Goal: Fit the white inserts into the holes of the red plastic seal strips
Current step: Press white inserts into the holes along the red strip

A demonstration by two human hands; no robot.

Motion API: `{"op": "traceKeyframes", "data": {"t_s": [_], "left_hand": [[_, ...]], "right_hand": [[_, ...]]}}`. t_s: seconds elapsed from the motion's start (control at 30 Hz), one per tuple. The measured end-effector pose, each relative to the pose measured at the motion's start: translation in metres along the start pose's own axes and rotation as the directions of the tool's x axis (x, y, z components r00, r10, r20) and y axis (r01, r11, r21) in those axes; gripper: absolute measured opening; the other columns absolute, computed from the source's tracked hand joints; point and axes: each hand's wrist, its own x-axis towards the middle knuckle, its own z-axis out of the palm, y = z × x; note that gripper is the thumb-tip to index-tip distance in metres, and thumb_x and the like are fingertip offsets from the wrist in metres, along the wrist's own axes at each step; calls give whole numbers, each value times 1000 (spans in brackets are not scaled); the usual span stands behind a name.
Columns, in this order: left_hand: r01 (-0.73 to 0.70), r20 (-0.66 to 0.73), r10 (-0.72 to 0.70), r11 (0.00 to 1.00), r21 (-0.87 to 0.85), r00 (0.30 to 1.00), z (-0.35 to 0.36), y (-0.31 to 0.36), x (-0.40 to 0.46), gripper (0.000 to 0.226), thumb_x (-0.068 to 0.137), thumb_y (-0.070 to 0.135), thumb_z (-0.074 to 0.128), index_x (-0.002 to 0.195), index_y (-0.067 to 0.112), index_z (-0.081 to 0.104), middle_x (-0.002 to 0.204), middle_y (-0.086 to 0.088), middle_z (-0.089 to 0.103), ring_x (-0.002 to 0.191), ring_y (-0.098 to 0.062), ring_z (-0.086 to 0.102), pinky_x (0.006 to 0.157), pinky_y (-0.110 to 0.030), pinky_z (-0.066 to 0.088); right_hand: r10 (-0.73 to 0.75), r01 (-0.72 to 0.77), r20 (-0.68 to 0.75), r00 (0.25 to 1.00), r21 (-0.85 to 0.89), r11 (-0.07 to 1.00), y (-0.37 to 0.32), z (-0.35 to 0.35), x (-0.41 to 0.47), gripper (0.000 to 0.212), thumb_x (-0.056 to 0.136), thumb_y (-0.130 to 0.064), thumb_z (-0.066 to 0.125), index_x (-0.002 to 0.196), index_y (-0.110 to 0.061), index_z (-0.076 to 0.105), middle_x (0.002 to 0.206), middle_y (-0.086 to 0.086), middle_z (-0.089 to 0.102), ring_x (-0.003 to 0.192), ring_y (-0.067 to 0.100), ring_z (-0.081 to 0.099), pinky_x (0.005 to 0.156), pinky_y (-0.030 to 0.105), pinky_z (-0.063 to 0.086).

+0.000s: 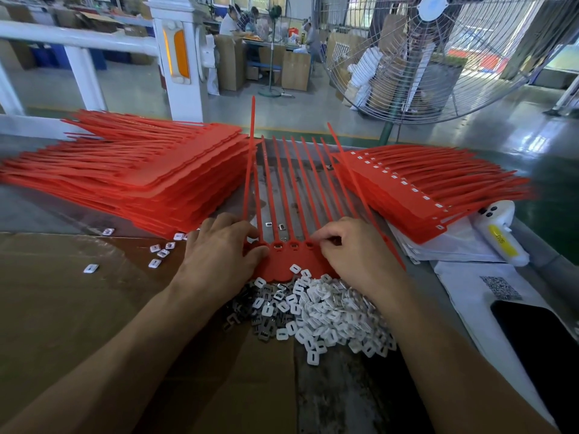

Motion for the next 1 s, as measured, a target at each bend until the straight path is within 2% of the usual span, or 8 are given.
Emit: {"op": "traceKeyframes", "data": {"t_s": [0.13, 0.27, 0.37, 0.5, 0.67, 0.87, 1.0], "left_hand": [[-4, -5, 4, 1000, -1, 1000, 0, 1, 0, 40, 95, 53, 59, 130, 34, 61, 140, 9, 48, 134, -16, 36, 115, -42, 25], [-4, -14, 4, 1000, 12, 1000, 1, 1, 0, 40, 95, 53, 59, 130, 33, 61, 140, 8, 49, 134, -17, 36, 114, -42, 25], [-3, -15, 4, 1000, 12, 1000, 1, 1, 0, 39, 95, 52, 58, 130, 34, 62, 140, 8, 49, 134, -17, 36, 114, -42, 24], [-3, -20, 3, 1000, 14, 1000, 2, 0, 1, 38, 95, 52, 59, 129, 34, 63, 140, 8, 49, 133, -18, 36, 113, -43, 25], [-11, -30, 11, 1000, 22, 999, 3, -2, 2, 38, 95, 53, 59, 127, 34, 64, 138, 7, 51, 132, -19, 38, 113, -43, 27], [-17, -34, 17, 1000, 17, 999, 4, -2, 1, 36, 95, 53, 59, 126, 35, 63, 137, 7, 51, 131, -19, 38, 112, -44, 28], [-19, -32, 20, 1000, 22, 999, 3, -2, 1, 37, 95, 52, 58, 127, 34, 63, 137, 6, 51, 131, -19, 39, 112, -44, 30]], "right_hand": [[-76, 76, 0, 997, 42, 996, -7, -3, -5, 14, 97, -24, 70, 107, -30, 79, 105, -19, 66, 90, -10, 58, 76, -3, 39], [-195, 183, 153, 969, 91, 979, -22, -4, -13, 9, 93, -31, 75, 101, -30, 79, 97, -17, 65, 88, -3, 62, 80, 16, 49], [-266, 259, 271, 925, 64, 964, -33, 0, -18, 5, 90, -34, 78, 96, -33, 78, 96, -19, 64, 89, -3, 61, 82, 19, 49], [-283, 303, 364, 887, 2, 953, -37, 3, -18, 10, 90, -40, 77, 98, -35, 78, 98, -16, 61, 92, 1, 59, 85, 30, 51], [-310, 348, 372, 875, -37, 937, -37, 4, -20, 8, 91, -40, 74, 97, -35, 76, 98, -16, 59, 93, 2, 57, 84, 30, 49], [-344, 393, 357, 869, -74, 916, -40, 7, -21, 2, 93, -33, 72, 91, -32, 70, 94, -17, 56, 89, -1, 54, 78, 23, 48], [-343, 369, 330, 880, -16, 929, -38, 8, -20, 8, 93, -31, 69, 86, -33, 65, 89, -19, 60, 85, -3, 58, 70, 16, 46]]}}
